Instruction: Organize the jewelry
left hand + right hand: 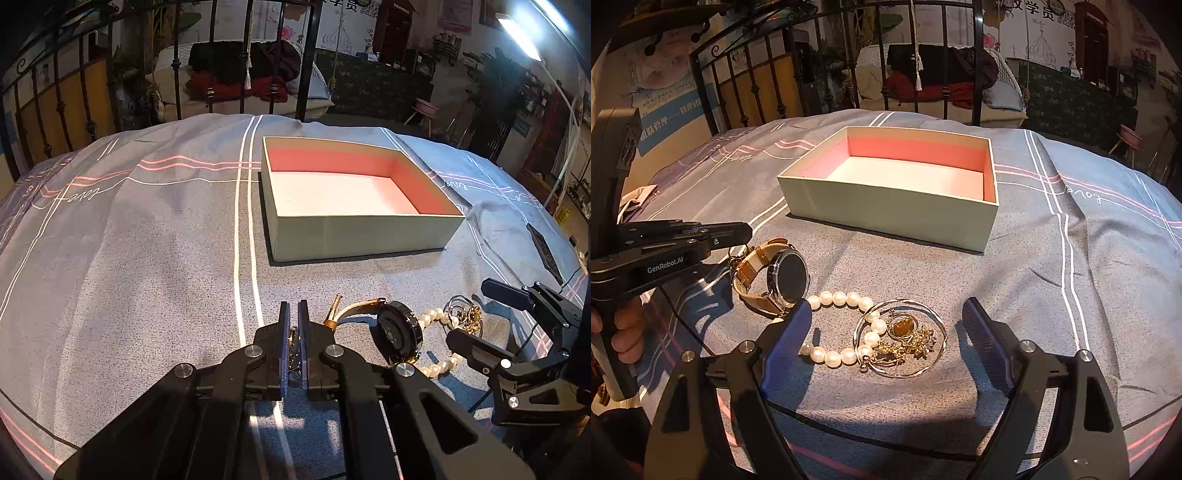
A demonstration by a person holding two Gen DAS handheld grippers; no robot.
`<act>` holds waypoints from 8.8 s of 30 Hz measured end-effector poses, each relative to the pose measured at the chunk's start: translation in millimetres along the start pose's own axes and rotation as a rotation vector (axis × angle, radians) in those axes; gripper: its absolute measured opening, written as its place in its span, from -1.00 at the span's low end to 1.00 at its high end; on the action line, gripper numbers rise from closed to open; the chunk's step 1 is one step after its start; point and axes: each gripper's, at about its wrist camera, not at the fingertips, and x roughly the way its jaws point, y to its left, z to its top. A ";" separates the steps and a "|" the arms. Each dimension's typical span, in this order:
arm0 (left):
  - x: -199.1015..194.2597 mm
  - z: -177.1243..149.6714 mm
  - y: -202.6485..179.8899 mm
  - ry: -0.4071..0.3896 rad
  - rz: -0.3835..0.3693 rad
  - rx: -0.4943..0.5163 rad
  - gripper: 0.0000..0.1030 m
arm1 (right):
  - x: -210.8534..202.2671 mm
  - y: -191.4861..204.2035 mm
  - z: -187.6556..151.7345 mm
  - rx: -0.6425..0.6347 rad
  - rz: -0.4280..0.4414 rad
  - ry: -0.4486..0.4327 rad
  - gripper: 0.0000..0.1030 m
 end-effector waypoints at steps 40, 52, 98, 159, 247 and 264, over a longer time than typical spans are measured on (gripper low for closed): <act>-31.1 30.7 11.4 -0.085 -0.183 -0.139 -0.92 | -24.8 -12.0 12.6 0.011 0.050 -0.088 -0.99; -28.1 42.4 25.9 -0.070 -0.313 -0.265 -0.92 | -18.4 -10.2 16.5 0.007 0.060 -0.081 -0.99; -6.3 -2.6 27.1 0.008 0.062 -0.109 0.84 | -8.2 -27.3 8.2 0.067 -0.014 -0.042 0.51; 12.6 98.6 -28.7 -0.054 -0.130 0.021 -0.85 | 14.5 -17.5 100.1 -0.015 -0.011 -0.107 0.11; 1.6 -29.6 -16.6 0.066 -0.010 0.174 -0.62 | -1.4 -5.5 -13.5 0.020 0.015 0.020 0.53; -11.9 -23.3 -12.7 0.049 -0.057 0.084 -0.62 | -2.2 -3.7 -20.6 -0.012 0.069 0.046 -0.65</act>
